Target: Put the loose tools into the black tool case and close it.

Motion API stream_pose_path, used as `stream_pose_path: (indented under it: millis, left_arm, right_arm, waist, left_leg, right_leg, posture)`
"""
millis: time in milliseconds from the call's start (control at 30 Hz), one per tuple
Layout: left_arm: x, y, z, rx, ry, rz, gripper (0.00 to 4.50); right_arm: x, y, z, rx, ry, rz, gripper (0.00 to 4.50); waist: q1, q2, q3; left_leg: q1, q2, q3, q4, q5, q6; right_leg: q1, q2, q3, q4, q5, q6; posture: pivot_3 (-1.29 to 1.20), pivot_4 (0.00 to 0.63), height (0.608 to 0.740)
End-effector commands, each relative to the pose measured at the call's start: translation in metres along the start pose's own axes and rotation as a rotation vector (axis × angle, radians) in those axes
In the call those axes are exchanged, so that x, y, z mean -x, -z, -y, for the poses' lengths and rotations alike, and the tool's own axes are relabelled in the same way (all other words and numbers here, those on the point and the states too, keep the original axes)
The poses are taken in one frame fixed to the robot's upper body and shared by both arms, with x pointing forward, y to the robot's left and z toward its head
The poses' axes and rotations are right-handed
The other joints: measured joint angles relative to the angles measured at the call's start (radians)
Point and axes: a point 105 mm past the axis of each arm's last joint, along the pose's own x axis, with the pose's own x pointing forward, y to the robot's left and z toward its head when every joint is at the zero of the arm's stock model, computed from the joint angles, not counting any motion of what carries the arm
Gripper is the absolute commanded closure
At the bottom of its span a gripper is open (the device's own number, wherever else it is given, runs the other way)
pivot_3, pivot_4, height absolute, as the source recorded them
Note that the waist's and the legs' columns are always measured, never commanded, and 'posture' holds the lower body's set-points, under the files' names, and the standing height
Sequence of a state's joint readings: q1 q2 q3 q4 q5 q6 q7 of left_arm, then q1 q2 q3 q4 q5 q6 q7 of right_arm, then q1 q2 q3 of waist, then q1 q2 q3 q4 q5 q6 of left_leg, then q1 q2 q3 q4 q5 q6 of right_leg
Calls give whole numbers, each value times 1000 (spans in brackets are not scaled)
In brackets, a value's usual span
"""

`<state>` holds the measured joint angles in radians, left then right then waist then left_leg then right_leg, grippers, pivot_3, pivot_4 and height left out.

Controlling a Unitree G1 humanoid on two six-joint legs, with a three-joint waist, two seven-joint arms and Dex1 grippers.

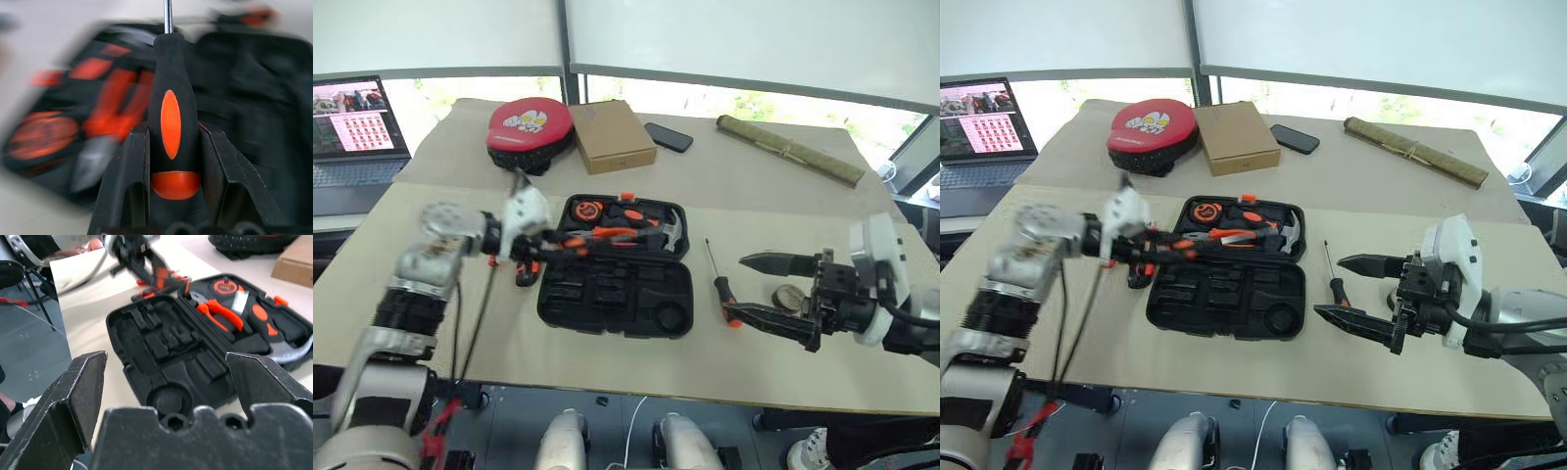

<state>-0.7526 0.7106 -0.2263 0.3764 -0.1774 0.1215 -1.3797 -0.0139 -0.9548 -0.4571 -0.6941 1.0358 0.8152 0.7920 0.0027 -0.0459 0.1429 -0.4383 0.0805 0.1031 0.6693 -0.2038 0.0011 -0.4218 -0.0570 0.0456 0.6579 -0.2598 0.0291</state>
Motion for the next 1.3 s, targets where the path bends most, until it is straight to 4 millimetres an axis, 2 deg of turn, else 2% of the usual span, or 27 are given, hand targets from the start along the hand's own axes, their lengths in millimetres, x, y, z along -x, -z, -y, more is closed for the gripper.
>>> stream_pose_path:
  millis: [33, 267, 567, 633, 667, 767, 867, 900, 1000, 1300]
  left_arm:
    - [-5, -4, -15, -162, 27, -79, 3624]
    - [-12, 5, -22, -215, 60, -116, 3624]
    - [-20, 13, -29, -219, 42, -137, 3624]
    - [-19, 11, -30, -197, 50, -122, 2598]
    - [-18, 8, -30, -196, 54, -112, 2392]
    - [-16, 3, -31, -197, 65, -97, 1404]
    - [-14, -16, -34, -196, 73, -41, 300]
    - [-14, -24, -36, -202, 72, -19, 300]
    - [-18, -34, -36, -211, 86, 9, 856]
    - [-44, -14, -29, -219, 102, -60, 4137]
  right_arm:
    - [4, -10, -5, 58, 36, 35, 0]
    - [6, -2, 1, 64, 97, -7, 0]
    - [2, -9, 0, 63, 97, 23, 0]
    - [2, -10, -1, 61, 91, 28, 0]
    - [1, -10, -2, 59, 87, 31, 0]
    - [0, -10, -3, 55, 82, 35, 0]
    - [0, -10, -3, 51, 78, 35, 0]
    - [0, -10, -3, 50, 77, 34, 0]
    - [-1, -8, -2, 49, 79, 31, 0]
    - [-2, -1, 4, 54, 110, 9, 0]
  waist:
    - [6, 0, 0]
    - [9, 0, 0]
    - [9, 0, 0]
    - [9, 0, 0]
    - [9, 0, 0]
    - [11, 0, 0]
    - [10, 0, 0]
    - [9, 0, 0]
    - [10, 0, 0]
    - [6, 0, 0]
  left_leg:
    - [0, 0, 0, 0, 0, 0]
    - [-2, -2, -1, 2, 0, 1]
    - [-3, -2, -4, 5, -1, 1]
    - [-4, -2, -5, 5, -1, 1]
    - [-4, -2, -5, 5, -1, 1]
    - [-4, -2, -6, 7, -1, 1]
    - [-4, -2, -6, 7, -1, 1]
    - [-4, -2, -6, 7, -1, 1]
    - [-5, -2, -7, 8, -1, 1]
    - [-4, -2, -7, 8, -1, 1]
  right_leg:
    - [0, 0, 0, 0, 0, 0]
    - [0, -2, 0, -1, 0, 1]
    - [1, -2, -2, 0, 0, 2]
    - [1, -2, -2, 0, 0, 2]
    - [1, -2, -2, 0, 0, 2]
    - [1, -2, -3, 1, 0, 2]
    - [2, -2, -3, 1, 0, 2]
    - [1, -2, -3, 2, 0, 2]
    - [1, -2, -3, 2, 0, 2]
    - [1, -1, -3, 3, 0, 2]
  posture:
    - [0, 150, 740]
    - [0, 150, 740]
    - [0, 150, 740]
    - [0, 150, 740]
    - [0, 150, 740]
    - [0, 150, 740]
    - [0, 150, 740]
    - [0, 150, 740]
    - [0, 150, 740]
    - [0, 150, 740]
